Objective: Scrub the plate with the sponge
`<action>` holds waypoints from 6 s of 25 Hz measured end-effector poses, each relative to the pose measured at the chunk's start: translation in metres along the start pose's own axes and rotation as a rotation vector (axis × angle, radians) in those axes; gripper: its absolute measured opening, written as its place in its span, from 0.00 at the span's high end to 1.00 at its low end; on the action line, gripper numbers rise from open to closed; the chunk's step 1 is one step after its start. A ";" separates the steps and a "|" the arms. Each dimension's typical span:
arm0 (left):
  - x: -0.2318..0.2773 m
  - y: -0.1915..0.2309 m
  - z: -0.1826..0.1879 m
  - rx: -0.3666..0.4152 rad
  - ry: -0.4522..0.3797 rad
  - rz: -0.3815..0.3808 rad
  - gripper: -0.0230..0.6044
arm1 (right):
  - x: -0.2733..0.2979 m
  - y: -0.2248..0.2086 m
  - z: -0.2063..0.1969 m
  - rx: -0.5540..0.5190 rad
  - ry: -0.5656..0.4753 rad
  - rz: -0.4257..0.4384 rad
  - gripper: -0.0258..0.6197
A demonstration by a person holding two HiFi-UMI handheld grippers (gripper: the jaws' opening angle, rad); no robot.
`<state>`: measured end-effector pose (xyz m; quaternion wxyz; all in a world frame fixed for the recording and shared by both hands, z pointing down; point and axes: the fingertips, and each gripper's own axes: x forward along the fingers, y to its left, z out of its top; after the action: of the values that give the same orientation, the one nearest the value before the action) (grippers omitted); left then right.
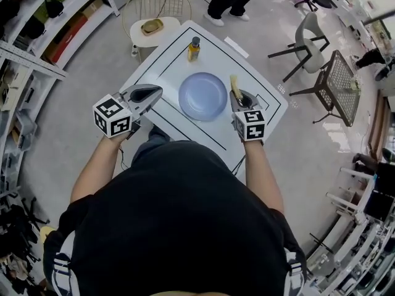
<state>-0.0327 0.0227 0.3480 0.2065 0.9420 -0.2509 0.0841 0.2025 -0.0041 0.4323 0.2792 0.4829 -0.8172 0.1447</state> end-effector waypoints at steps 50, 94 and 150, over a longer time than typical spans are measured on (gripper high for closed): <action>0.057 0.128 -0.052 -0.183 0.159 -0.086 0.95 | 0.180 0.088 -0.121 -0.557 0.459 0.199 0.90; 0.083 0.134 -0.089 -0.262 0.260 -0.199 0.95 | 0.235 0.093 -0.160 -0.790 0.553 0.268 0.90; 0.080 0.100 -0.105 -0.286 0.282 -0.243 0.95 | 0.191 -0.012 -0.211 -0.532 0.840 0.016 0.89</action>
<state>-0.0205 -0.0462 0.4986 0.3793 0.9054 -0.1138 0.1529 0.2074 -0.0381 0.7147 0.6968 0.2887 -0.6464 0.1154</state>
